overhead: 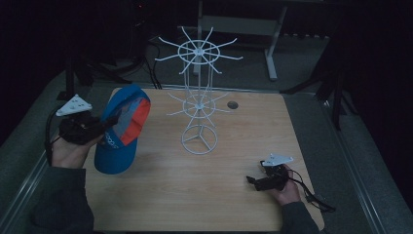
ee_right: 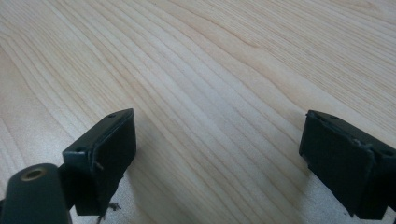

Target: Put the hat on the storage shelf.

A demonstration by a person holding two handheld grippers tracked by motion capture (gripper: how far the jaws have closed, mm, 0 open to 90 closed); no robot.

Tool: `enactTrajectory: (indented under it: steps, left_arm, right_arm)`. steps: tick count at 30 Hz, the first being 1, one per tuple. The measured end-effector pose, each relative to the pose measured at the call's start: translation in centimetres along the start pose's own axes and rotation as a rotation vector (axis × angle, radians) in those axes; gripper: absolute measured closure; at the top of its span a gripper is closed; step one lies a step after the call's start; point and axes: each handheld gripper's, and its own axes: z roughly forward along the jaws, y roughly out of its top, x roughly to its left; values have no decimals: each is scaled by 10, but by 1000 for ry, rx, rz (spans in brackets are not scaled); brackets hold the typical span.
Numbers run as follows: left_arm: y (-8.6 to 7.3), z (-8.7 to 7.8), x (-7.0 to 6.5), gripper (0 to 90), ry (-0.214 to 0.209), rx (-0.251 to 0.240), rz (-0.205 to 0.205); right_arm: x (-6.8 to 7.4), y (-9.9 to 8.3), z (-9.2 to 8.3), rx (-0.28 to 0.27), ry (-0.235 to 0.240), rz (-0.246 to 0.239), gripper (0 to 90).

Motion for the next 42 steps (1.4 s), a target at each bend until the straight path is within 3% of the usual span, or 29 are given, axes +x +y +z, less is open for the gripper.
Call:
enactTrajectory:
  steps: [11, 42]
  left_arm:
    - [3, -6, 1, 882, -44, -25, 5]
    - [15, -22, -4, 883, -74, -86, 18]
  right_arm:
    - [0, 0, 0, 0, 1, 1, 107]
    - [0, 0, 0, -2, 0, 0, 106]
